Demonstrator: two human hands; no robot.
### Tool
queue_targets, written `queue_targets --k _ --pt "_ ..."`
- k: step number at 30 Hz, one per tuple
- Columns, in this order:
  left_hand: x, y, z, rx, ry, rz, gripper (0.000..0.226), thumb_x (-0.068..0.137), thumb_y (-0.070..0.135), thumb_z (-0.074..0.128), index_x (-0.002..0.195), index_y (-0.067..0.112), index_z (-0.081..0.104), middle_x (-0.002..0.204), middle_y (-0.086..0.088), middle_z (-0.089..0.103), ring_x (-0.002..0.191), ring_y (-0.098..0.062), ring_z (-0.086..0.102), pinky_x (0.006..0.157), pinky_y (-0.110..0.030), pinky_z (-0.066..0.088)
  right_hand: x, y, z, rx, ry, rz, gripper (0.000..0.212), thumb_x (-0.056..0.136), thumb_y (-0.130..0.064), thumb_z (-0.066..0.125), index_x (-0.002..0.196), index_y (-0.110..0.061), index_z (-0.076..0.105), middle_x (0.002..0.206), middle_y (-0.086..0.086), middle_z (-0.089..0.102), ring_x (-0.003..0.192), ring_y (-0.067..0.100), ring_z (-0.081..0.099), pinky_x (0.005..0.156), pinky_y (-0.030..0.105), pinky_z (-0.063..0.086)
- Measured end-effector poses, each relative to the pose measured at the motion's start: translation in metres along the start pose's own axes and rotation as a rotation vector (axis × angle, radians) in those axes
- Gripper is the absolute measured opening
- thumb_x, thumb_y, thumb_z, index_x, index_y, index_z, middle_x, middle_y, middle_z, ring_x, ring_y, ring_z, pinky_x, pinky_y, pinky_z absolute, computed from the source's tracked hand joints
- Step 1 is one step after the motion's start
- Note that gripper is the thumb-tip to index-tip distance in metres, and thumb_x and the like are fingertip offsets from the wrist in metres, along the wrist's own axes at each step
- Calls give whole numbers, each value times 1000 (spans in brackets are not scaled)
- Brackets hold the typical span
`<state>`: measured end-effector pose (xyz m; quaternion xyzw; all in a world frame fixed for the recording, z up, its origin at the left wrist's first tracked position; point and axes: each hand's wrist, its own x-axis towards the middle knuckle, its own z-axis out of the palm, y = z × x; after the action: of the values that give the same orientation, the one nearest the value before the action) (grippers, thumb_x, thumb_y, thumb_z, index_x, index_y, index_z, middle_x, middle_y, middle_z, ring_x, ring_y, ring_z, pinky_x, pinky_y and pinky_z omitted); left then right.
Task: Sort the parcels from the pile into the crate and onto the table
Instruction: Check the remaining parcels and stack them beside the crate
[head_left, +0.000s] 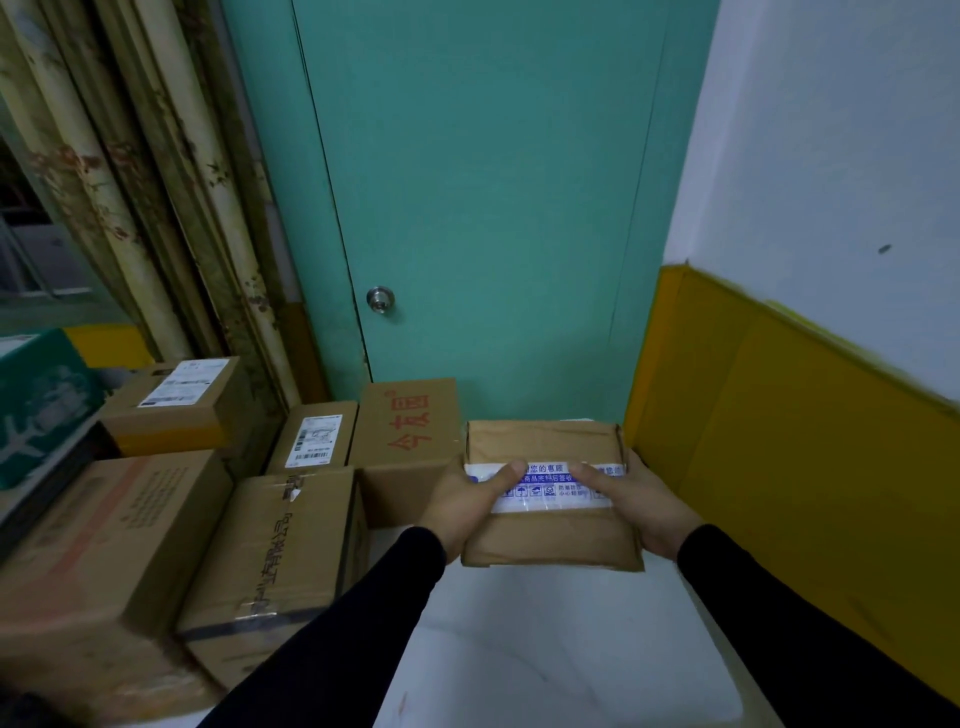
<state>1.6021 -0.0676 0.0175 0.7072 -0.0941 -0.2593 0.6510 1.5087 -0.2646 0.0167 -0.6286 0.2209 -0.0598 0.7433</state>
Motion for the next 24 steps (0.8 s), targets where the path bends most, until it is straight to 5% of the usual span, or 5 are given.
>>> queue_targets --k 6,10,14,18,24 --pt "-4 2 2 62 49 14 64 64 55 85 115 18 70 99 3 79 92 -17 76 92 -42 60 -3 5 0 -5 41 -32 60 71 -28 85 123 -30 56 115 6 75 99 25 75 88 47 61" --pt "-10 2 -1 49 -2 16 60 72 49 88 119 16 69 103 -1 79 92 -17 76 90 -38 60 -5 10 -1 -15 42 -26 81 67 -34 87 138 -24 51 116 6 75 101 26 75 92 51 59" --pt "-17 21 -3 -156 -70 -84 42 90 58 64 110 21 69 99 -5 79 90 -23 76 87 -39 59 -8 4 -7 59 70 13 77 69 -63 74 137 -34 51 119 5 74 105 28 74 96 54 56" --pt "-12 29 -12 -343 -40 -214 66 85 76 55 123 22 66 112 -12 75 105 -33 71 98 -52 53 -7 6 -17 232 73 17 73 84 -79 50 134 -27 64 134 12 66 120 34 66 98 54 53" --pt "-23 32 -5 -292 -126 -226 34 95 3 61 129 6 58 118 -17 70 101 -33 68 94 -43 55 -10 -1 -19 256 64 104 66 90 -71 51 132 -23 67 128 10 70 117 32 67 96 46 54"
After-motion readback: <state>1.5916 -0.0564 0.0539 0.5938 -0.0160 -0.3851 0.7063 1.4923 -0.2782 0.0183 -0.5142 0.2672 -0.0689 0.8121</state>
